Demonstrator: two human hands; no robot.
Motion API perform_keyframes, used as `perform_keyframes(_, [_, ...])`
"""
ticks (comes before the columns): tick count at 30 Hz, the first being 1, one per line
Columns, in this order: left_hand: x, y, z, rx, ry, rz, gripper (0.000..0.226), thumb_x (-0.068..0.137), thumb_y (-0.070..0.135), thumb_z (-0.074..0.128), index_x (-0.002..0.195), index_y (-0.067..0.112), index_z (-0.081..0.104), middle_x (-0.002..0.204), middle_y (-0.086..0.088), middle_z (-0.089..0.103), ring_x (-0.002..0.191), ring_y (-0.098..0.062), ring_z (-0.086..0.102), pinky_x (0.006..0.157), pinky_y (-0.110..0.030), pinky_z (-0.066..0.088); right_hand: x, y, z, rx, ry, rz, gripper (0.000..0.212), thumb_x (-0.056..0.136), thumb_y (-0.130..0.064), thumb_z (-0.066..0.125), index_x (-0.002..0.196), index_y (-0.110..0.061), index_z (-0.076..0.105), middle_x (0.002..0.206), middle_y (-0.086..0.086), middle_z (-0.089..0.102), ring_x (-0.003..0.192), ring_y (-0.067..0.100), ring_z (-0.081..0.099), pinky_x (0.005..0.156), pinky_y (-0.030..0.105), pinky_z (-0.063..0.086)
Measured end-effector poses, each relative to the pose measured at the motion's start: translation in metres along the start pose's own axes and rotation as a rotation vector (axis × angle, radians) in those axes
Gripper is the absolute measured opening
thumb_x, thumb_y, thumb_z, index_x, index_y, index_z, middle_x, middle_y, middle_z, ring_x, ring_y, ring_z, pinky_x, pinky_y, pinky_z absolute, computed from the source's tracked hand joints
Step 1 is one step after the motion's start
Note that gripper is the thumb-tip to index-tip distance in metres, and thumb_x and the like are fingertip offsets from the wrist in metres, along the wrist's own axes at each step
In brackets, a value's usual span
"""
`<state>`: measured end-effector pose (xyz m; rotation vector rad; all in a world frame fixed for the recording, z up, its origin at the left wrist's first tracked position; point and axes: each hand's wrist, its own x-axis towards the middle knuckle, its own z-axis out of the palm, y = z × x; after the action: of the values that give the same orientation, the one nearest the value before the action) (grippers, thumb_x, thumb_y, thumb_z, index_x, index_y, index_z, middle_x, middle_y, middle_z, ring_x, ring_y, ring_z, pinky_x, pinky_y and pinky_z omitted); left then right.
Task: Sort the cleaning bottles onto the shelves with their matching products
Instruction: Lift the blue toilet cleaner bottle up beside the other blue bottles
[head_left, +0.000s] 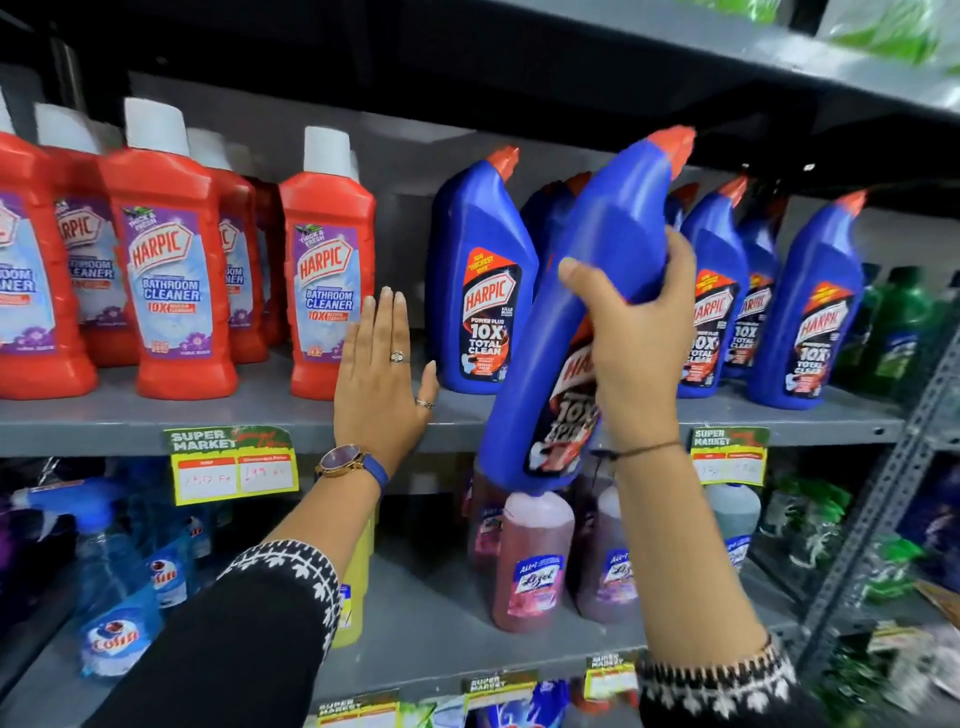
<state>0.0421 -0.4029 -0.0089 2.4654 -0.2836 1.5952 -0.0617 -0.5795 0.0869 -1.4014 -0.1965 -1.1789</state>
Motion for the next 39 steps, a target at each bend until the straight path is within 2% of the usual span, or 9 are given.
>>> perform_keyframes(2, [0.000, 0.001, 0.000, 0.007, -0.004, -0.007, 0.069, 0.092, 0.037, 0.032, 0.148, 0.000, 0.018, 0.154, -0.018, 0.023, 0.143, -0.028, 0.014, 0.119, -0.033, 0.002, 0.027, -0.003, 0.000, -0.066, 0.035, -0.051, 0.063, 0.059, -0.042, 0.077, 0.116, -0.027, 0.053, 0.109, -0.010, 0.062, 0.097, 0.009, 0.061, 0.086, 0.033, 0.051])
perform_keyframes(5, [-0.001, 0.001, -0.001, 0.014, -0.017, -0.011, 0.069, 0.092, 0.037, 0.030, 0.149, 0.001, 0.017, 0.155, -0.018, 0.021, 0.144, -0.029, 0.014, 0.119, -0.034, 0.001, 0.062, 0.007, 0.002, -0.194, 0.072, -0.088, 0.073, 0.061, -0.045, 0.075, 0.125, -0.022, 0.050, 0.120, -0.002, 0.059, 0.109, 0.018, 0.056, 0.092, 0.041, 0.048])
perform_keyframes(11, [-0.002, 0.002, -0.001, 0.027, -0.030, -0.004, 0.069, 0.093, 0.037, 0.030, 0.149, -0.001, 0.018, 0.154, -0.018, 0.022, 0.143, -0.030, 0.016, 0.119, -0.035, 0.002, 0.100, 0.047, 0.011, -0.410, 0.051, -0.063, 0.084, 0.065, -0.049, 0.072, 0.137, -0.022, 0.039, 0.139, 0.002, 0.046, 0.125, 0.025, 0.043, 0.100, 0.054, 0.039])
perform_keyframes(20, [-0.001, 0.003, -0.001, 0.039, -0.019, -0.003, 0.068, 0.092, 0.037, 0.030, 0.148, -0.001, 0.020, 0.153, -0.018, 0.025, 0.143, -0.031, 0.017, 0.118, -0.035, 0.003, 0.101, 0.092, 0.019, -0.517, -0.035, -0.034, 0.087, 0.070, -0.049, 0.073, 0.142, -0.023, 0.032, 0.148, 0.001, 0.036, 0.133, 0.027, 0.033, 0.103, 0.057, 0.032])
perform_keyframes(23, [-0.001, 0.004, -0.002, 0.041, -0.021, -0.010, 0.068, 0.092, 0.037, 0.030, 0.148, -0.001, 0.020, 0.154, -0.018, 0.024, 0.143, -0.030, 0.016, 0.118, -0.034, 0.002, 0.099, 0.096, 0.015, -0.528, -0.073, 0.004, 0.095, 0.070, -0.051, 0.074, 0.146, -0.024, 0.023, 0.153, 0.004, 0.027, 0.139, 0.027, 0.026, 0.103, 0.063, 0.031])
perform_keyframes(27, [-0.001, 0.004, -0.003, 0.045, -0.016, -0.005, 0.068, 0.092, 0.037, 0.030, 0.148, -0.001, 0.020, 0.154, -0.018, 0.024, 0.143, -0.030, 0.016, 0.119, -0.033, 0.002, 0.069, 0.116, 0.004, -0.572, -0.115, 0.139, 0.125, 0.060, -0.049, 0.083, 0.148, -0.034, -0.004, 0.157, 0.017, 0.009, 0.141, 0.040, 0.019, 0.101, 0.068, 0.029])
perform_keyframes(29, [-0.002, 0.004, -0.003, 0.042, -0.013, -0.002, 0.068, 0.092, 0.037, 0.031, 0.148, -0.001, 0.020, 0.154, -0.018, 0.024, 0.143, -0.030, 0.016, 0.118, -0.033, 0.001, 0.053, 0.126, -0.002, -0.594, -0.139, 0.144, 0.131, 0.059, -0.043, 0.086, 0.147, -0.036, -0.010, 0.155, 0.023, 0.012, 0.138, 0.043, 0.024, 0.102, 0.066, 0.030])
perform_keyframes(32, [-0.001, 0.004, -0.004, 0.043, -0.018, 0.005, 0.068, 0.092, 0.036, 0.031, 0.148, -0.001, 0.021, 0.154, -0.017, 0.025, 0.143, -0.030, 0.017, 0.119, -0.033, 0.001, 0.058, 0.129, -0.003, -0.569, -0.140, 0.138, 0.131, 0.058, -0.037, 0.088, 0.149, -0.032, -0.006, 0.148, 0.027, 0.023, 0.129, 0.042, 0.037, 0.101, 0.058, 0.037])
perform_keyframes(39, [-0.001, 0.004, -0.003, 0.039, -0.025, -0.012, 0.069, 0.091, 0.036, 0.031, 0.148, 0.000, 0.021, 0.154, -0.016, 0.024, 0.143, -0.029, 0.018, 0.119, -0.033, 0.002, 0.074, 0.138, 0.003, -0.583, -0.084, 0.174, 0.129, 0.059, -0.035, 0.088, 0.149, -0.031, -0.005, 0.148, 0.027, 0.023, 0.128, 0.043, 0.037, 0.100, 0.058, 0.037])
